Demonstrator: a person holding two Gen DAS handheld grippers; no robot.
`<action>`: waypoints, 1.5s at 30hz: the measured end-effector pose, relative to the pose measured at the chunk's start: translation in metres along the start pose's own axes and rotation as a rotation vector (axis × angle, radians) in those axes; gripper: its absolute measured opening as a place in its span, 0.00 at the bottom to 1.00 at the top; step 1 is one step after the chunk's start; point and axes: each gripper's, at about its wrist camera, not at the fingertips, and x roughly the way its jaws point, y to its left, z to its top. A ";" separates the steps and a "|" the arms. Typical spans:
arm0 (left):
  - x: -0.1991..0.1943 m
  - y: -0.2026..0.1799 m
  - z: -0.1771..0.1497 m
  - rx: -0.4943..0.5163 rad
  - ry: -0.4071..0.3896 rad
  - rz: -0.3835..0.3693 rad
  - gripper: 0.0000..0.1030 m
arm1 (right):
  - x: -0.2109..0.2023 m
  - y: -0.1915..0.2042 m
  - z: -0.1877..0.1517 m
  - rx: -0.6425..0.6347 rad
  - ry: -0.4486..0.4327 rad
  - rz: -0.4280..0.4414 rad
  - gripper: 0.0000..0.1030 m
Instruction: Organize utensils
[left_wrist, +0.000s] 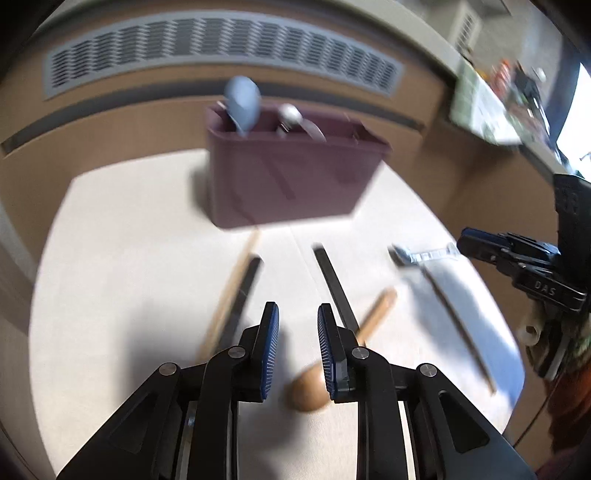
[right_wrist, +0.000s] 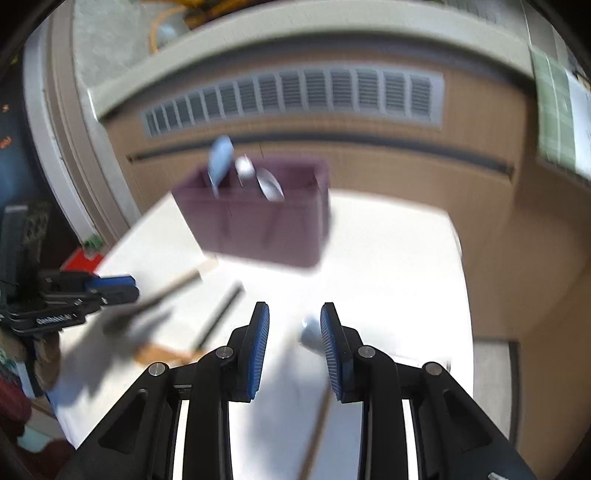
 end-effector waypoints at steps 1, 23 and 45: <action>0.003 -0.004 -0.002 0.009 0.011 -0.001 0.22 | 0.002 -0.002 -0.009 0.008 0.024 -0.004 0.26; 0.082 -0.096 0.009 0.400 0.152 0.054 0.18 | -0.018 -0.016 -0.080 0.183 -0.023 -0.079 0.05; -0.075 -0.042 0.034 -0.030 -0.267 0.015 0.12 | -0.042 0.002 -0.038 0.182 -0.151 0.023 0.04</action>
